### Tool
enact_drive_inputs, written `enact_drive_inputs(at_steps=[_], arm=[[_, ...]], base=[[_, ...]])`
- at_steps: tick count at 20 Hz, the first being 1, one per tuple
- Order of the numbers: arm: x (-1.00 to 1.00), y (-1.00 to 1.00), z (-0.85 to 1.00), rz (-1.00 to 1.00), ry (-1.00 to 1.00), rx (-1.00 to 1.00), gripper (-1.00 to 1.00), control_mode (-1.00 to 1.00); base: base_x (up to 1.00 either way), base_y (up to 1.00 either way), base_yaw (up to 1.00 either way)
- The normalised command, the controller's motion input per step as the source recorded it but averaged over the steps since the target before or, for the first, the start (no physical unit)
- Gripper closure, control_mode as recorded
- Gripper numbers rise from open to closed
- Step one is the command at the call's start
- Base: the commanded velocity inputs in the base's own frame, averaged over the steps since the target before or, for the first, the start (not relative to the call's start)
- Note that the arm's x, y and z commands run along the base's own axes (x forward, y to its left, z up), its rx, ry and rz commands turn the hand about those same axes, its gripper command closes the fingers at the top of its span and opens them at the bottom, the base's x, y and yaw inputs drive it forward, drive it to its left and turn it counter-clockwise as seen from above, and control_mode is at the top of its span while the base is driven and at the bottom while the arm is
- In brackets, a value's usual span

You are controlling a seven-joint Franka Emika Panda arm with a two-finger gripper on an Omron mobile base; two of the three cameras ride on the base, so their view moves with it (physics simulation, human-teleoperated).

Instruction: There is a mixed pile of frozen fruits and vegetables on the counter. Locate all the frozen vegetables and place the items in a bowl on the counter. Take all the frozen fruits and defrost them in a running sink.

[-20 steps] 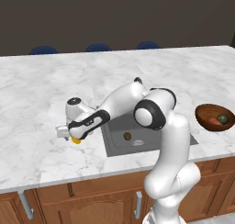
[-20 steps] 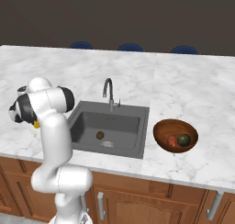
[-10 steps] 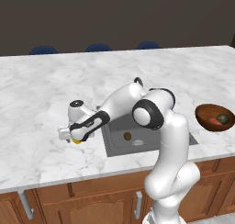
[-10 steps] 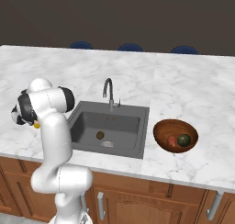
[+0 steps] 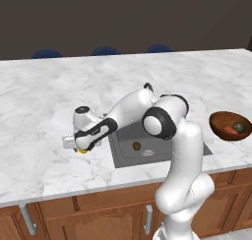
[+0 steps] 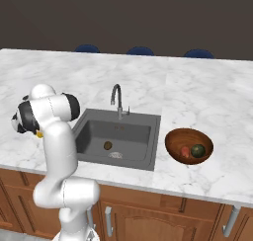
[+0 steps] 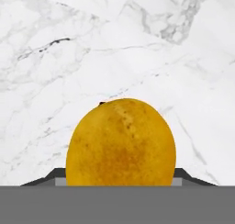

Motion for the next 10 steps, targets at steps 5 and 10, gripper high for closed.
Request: enact_drive_inputs(at_steps=[5,10], arm=[[-0.20,-0.39,0.60,-0.07,0.01,-0.12,1.00,-1.00],[-0.13,-0.82,0.57,-0.06,0.00,-0.17,1.00,-1.00]], base=[[0.00,0.00,0.00],[0.00,0.00,0.00]])
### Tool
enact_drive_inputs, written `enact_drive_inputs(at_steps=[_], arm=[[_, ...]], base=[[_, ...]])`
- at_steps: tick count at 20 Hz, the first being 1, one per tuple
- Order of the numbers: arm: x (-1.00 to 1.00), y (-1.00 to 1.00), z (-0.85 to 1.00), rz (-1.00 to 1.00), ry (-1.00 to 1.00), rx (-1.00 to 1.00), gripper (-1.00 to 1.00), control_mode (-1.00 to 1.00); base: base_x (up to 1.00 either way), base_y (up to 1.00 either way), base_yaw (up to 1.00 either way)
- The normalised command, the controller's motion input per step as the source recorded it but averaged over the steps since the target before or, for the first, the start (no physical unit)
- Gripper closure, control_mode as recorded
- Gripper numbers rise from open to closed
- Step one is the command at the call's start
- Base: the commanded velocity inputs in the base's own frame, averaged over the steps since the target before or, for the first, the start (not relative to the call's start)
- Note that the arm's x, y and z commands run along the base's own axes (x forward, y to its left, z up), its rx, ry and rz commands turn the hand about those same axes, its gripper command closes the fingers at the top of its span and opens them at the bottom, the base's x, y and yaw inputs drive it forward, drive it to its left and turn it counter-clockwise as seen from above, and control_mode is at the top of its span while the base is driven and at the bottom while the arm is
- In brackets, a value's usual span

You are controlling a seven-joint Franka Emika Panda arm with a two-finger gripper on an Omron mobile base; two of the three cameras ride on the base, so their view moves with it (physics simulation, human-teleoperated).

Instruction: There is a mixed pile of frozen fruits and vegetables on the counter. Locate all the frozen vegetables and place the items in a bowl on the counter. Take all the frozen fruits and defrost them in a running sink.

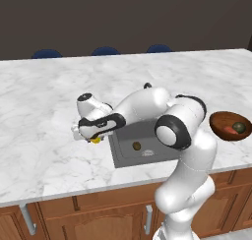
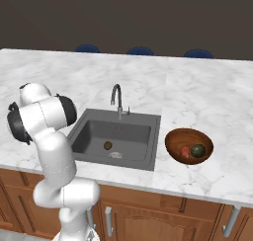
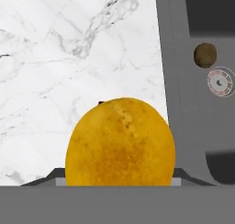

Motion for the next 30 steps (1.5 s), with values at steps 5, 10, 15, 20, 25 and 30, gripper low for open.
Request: enact_drive_inputs(at_steps=[5,10,15,20,25,30], arm=[[-0.13,-0.90,0.13,0.01,0.00,-0.04,1.00,-1.00],[0.07,-0.76,-0.10,0.05,0.00,0.00,1.00,-1.00],[0.09,-0.88,-0.19,0.10,0.00,0.00,1.00,-1.00],[0.07,-0.86,-0.12,0.13,0.00,0.00,1.00,-1.00],[0.00,-0.54,-0.22,0.13,0.00,0.00,1.00,-1.00],[0.05,-0.57,-0.26,0.13,-0.01,0.00,1.00,-1.00]], base=[[0.00,0.00,0.00],[0.00,0.00,0.00],[0.00,0.00,0.00],[0.00,0.00,0.00],[0.00,0.00,0.00],[0.00,0.00,0.00]])
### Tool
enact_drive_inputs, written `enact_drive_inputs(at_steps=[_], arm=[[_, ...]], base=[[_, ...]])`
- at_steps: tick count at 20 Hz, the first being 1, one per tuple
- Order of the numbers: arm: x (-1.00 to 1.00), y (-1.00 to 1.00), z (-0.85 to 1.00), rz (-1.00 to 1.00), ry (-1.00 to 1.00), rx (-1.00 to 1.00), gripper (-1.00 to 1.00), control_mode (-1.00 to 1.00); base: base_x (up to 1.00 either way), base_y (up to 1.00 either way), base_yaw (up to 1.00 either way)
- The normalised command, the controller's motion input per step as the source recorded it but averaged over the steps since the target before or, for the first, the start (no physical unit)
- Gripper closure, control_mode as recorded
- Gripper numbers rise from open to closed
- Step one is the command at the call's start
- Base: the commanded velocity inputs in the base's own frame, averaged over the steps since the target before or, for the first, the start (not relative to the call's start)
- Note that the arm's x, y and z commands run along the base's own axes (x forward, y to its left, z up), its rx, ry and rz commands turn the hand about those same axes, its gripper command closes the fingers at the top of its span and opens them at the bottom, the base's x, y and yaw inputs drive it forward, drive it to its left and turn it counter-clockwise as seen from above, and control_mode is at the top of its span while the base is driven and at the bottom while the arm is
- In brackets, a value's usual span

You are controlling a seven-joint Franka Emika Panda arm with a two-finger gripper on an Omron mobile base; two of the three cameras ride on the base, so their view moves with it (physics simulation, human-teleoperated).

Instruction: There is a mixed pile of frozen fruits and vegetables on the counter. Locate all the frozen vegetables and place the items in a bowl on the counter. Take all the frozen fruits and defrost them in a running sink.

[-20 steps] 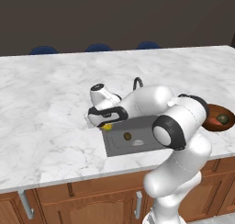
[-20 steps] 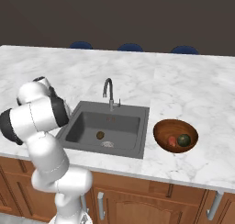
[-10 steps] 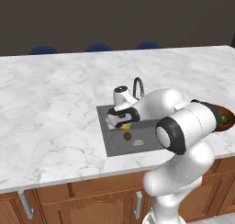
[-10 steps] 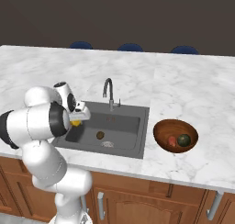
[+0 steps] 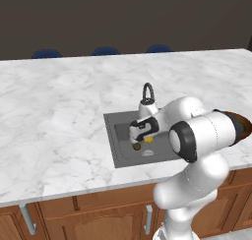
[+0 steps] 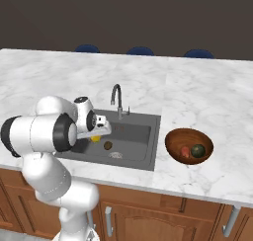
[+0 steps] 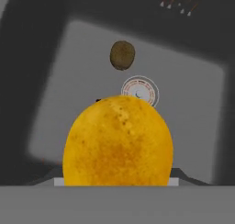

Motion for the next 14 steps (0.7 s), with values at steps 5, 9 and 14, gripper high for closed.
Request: enact_drive_inputs(at_steps=[5,9,14], arm=[[0.15,-0.62,-0.29,-0.04,-0.01,0.00,1.00,-1.00],[0.27,-0.61,-0.39,-0.11,-0.01,0.00,1.00,-1.00],[0.31,-0.34,-0.41,-0.12,-0.13,0.00,1.00,-1.00]], base=[[0.00,0.00,0.00],[0.00,0.00,0.00],[0.00,0.00,0.00]])
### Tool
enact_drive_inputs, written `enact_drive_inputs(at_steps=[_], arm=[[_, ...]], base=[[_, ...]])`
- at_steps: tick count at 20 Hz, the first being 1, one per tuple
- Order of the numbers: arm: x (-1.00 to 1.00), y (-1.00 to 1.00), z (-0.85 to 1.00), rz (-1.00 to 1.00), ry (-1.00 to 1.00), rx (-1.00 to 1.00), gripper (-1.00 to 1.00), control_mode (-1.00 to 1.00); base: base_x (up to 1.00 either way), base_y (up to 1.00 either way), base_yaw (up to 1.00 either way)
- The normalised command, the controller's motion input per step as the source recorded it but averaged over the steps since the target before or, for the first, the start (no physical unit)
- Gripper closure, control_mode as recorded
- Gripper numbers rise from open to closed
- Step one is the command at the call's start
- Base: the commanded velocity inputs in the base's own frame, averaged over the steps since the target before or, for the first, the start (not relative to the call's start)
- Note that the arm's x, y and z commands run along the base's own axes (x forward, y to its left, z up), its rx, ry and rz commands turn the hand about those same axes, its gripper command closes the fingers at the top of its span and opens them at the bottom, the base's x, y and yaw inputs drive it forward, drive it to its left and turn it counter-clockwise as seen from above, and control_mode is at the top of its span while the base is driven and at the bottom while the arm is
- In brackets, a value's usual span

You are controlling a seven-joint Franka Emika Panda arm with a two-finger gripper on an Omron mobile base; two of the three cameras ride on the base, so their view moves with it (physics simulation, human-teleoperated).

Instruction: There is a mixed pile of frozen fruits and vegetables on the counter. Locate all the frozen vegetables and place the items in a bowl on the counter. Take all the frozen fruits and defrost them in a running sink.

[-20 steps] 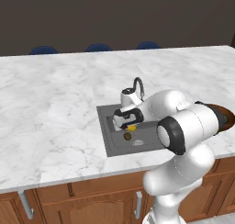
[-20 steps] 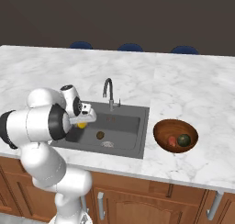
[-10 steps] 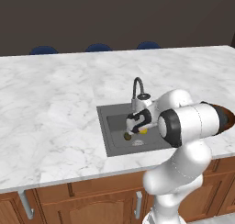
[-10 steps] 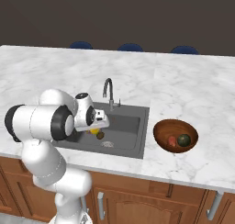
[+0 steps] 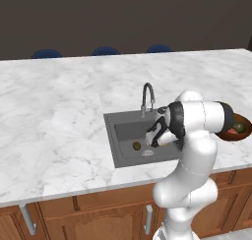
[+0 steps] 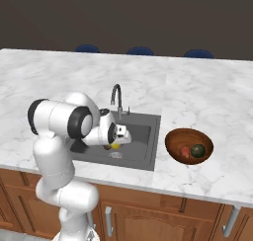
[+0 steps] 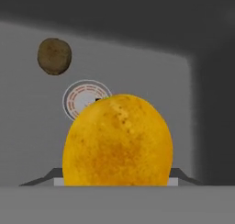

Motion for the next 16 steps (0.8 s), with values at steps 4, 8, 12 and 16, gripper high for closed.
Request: enact_drive_inputs(at_steps=[4,8,12,16], arm=[[0.39,-0.14,-0.27,-0.05,-0.07,0.02,1.00,-1.00],[0.41,0.00,-0.11,0.00,0.00,0.07,1.00,-1.00],[0.41,-0.26,-0.16,-0.03,0.04,0.14,1.00,-1.00],[0.50,-0.48,-0.03,-0.02,0.09,0.13,1.00,-1.00]], base=[[0.00,0.00,0.00],[0.00,0.00,0.00],[0.00,0.00,0.00],[0.00,0.00,0.00]])
